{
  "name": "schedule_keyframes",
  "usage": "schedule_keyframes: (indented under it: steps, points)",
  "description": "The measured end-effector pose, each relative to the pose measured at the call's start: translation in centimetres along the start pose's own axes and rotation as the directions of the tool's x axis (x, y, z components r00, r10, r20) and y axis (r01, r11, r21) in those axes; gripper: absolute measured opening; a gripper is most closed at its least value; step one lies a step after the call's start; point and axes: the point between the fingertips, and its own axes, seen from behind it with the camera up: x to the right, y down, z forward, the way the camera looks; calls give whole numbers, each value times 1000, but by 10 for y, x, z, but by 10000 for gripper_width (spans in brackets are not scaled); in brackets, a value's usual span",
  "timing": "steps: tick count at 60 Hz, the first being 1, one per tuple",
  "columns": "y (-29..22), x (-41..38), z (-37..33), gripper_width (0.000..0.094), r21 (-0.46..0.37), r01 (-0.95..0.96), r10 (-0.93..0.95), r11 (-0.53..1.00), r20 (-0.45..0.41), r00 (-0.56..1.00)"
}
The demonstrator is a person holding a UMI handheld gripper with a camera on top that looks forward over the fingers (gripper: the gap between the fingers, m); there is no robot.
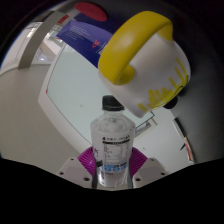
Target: Pour water
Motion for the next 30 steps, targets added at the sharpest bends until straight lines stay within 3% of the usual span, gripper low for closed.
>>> schedule_keyframes:
  steps: [9,13,17,23,30]
  points:
    - [10,-6,0,385,-36,31,-33,999,-45,998]
    - [27,-9,-17,386,-101,159,-167,982,-81,983]
    - [44,-22,11,386,-184,347,-369,919,-103,924]
    - [54,-55,19,385,-268,665,-703,697,-68,708]
    - [23,-106,35,384,-268,917,-955,294,-47,292]
